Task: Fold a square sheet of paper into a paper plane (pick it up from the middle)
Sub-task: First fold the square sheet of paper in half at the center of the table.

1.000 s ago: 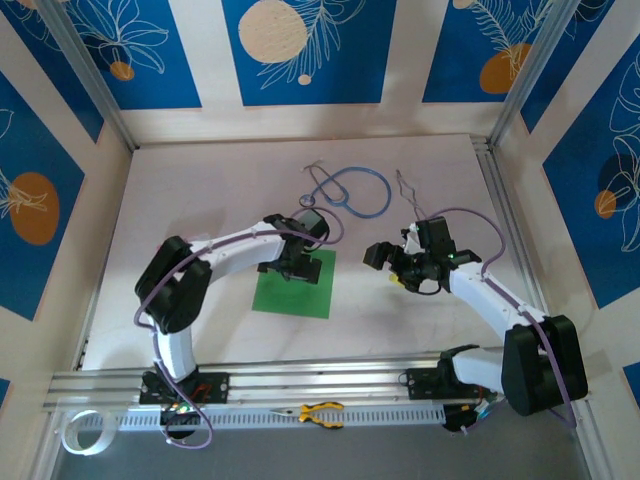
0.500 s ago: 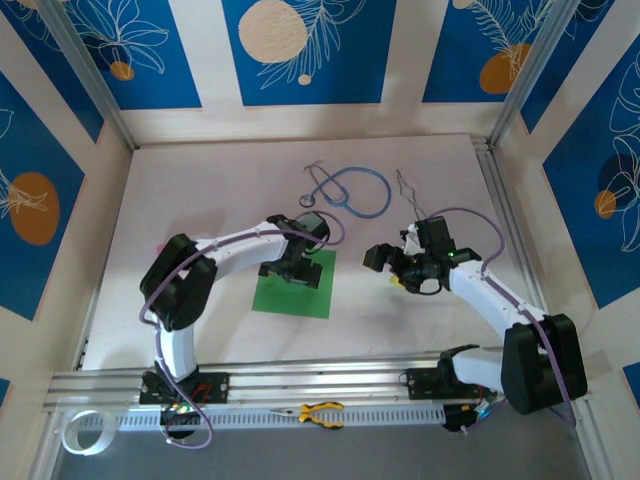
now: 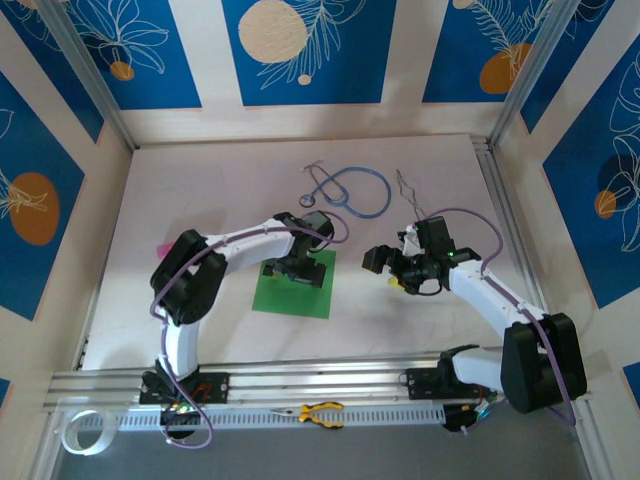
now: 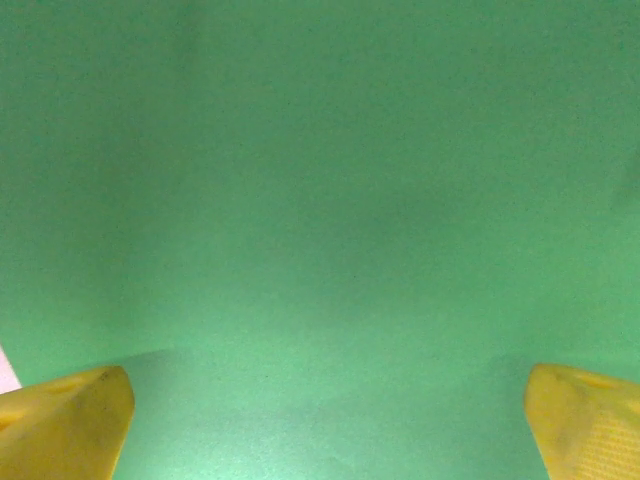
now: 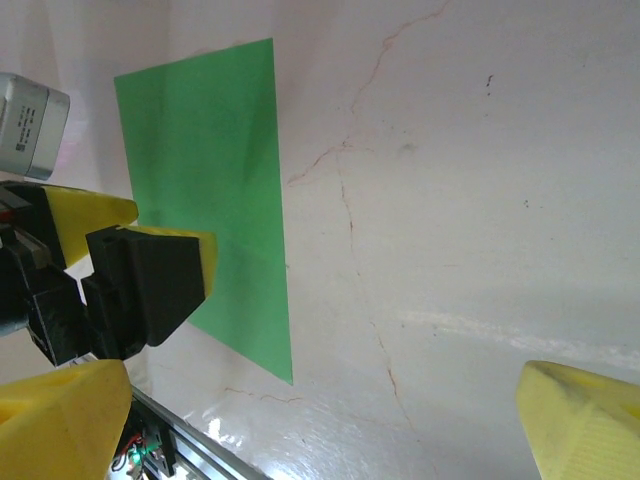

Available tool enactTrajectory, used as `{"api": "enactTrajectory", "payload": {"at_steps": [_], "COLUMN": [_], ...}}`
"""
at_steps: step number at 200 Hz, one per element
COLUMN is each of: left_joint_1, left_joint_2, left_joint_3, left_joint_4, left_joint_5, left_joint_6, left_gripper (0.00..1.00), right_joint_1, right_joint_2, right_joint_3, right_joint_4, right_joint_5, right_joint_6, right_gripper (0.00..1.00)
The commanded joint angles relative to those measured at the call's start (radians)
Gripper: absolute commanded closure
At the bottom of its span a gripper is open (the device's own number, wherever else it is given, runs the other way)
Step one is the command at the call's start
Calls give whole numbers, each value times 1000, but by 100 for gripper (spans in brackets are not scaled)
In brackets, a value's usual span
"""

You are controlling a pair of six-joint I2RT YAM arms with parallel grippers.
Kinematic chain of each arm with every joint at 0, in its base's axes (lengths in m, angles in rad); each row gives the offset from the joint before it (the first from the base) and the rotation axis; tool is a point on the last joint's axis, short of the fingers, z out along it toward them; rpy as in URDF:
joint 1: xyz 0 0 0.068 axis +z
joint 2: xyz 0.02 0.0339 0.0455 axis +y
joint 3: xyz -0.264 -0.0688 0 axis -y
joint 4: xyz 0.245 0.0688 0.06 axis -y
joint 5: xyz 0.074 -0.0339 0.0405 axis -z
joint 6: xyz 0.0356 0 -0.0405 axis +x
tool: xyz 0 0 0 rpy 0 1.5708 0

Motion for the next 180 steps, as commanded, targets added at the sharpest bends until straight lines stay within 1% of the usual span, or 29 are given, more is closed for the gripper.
{"api": "enactTrajectory", "payload": {"at_steps": [1, 39, 91, 116, 141, 180], "left_joint_1": [7, 8, 7, 8, 12, 29], "left_joint_2": [31, 49, 66, 46, 23, 24], "left_joint_3": [27, 19, 8, 17, 37, 49], "left_joint_4": [-22, -23, -3, -6, -16, 4], "left_joint_5": [18, 1, 15, 18, -3, 17], "left_joint_6": [-18, -18, -31, -44, -52, -61], "left_gripper": [0, 0, 1, 0, 0, 1], "right_joint_1": [-5, -4, -5, -5, -4, 0], "right_joint_2": [12, 17, 25, 23, 20, 20], "right_joint_3": [11, 12, 11, 16, 26, 27], "right_joint_4": [-16, -16, -16, -19, -29, -25], "right_joint_5": [-35, -40, -44, -46, -46, -48], "right_joint_6": [-20, -24, -25, -26, -30, -26], "right_gripper": [1, 1, 1, 1, 1, 1]}}
